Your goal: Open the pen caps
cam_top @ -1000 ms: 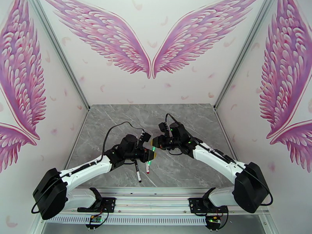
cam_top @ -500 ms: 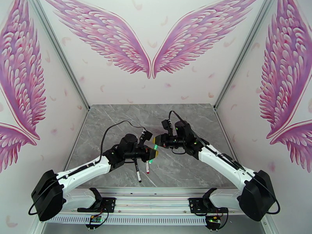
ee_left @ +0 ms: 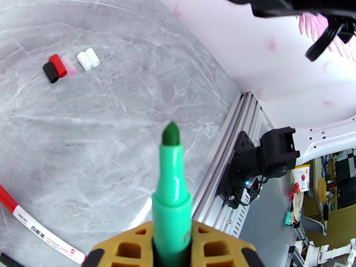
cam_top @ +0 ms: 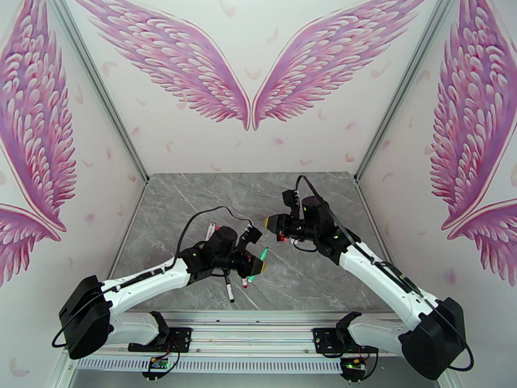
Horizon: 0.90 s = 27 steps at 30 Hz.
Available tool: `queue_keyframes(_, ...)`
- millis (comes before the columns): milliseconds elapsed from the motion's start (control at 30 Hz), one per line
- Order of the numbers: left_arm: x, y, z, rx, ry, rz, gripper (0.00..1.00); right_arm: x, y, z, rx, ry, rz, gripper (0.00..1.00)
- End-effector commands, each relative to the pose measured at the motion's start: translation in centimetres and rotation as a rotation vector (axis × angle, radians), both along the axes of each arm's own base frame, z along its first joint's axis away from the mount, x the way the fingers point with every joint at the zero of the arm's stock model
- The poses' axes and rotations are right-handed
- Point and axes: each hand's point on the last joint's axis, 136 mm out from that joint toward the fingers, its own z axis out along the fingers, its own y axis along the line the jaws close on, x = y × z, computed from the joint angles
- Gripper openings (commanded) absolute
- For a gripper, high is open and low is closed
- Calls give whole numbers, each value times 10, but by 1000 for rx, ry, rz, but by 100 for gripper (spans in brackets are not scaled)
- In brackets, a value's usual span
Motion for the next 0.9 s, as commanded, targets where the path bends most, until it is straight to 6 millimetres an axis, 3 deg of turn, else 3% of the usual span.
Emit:
queue_keyframes(0,4,12,1,9,-15,49,5,0,-8,12,-32,-42,0,11)
queue_keyframes(233,21,34,2,44,-62,183,5,-2,-50,-28,-207,52,-52,13)
queue_keyframes(567,36,64,4,44,-84,283,5,12,-132,-100,-411,245,-233,15)
queue_keyframes(867,34,68,-10,81,-64,271,5,44,-154,-149,-516,375,-209,16)
